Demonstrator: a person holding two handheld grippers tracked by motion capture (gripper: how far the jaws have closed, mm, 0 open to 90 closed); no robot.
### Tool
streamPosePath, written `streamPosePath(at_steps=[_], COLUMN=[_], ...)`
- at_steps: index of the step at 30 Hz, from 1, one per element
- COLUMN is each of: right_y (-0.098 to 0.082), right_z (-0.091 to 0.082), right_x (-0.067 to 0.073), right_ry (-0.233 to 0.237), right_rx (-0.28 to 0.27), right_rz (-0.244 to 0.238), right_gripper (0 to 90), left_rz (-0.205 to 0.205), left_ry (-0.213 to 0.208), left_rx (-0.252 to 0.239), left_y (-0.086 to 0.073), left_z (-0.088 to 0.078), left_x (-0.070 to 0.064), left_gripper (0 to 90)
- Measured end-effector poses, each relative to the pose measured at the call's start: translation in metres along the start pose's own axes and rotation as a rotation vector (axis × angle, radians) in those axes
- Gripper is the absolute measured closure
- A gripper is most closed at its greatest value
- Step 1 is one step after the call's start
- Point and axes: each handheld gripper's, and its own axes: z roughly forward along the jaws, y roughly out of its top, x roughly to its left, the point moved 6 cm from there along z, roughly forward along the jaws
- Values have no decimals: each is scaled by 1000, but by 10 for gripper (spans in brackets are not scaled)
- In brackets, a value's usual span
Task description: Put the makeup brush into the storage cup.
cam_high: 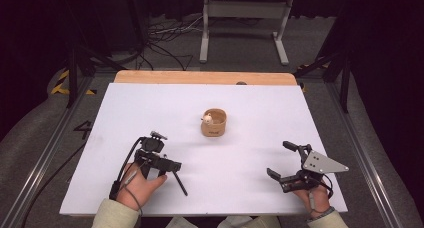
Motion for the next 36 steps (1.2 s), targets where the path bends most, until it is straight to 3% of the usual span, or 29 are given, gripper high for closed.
streamPosePath(at_steps=[10,36], right_y=[-2,-6], right_z=[1,4], right_x=[0,1], right_ry=[17,34], right_rx=[3,21], right_rz=[10,13], right_gripper=[0,0], left_rz=[-7,59], left_ry=[18,108], left_rx=[15,70], left_y=[-5,-3], left_z=[10,16], left_x=[2,-5], left_gripper=[84,112])
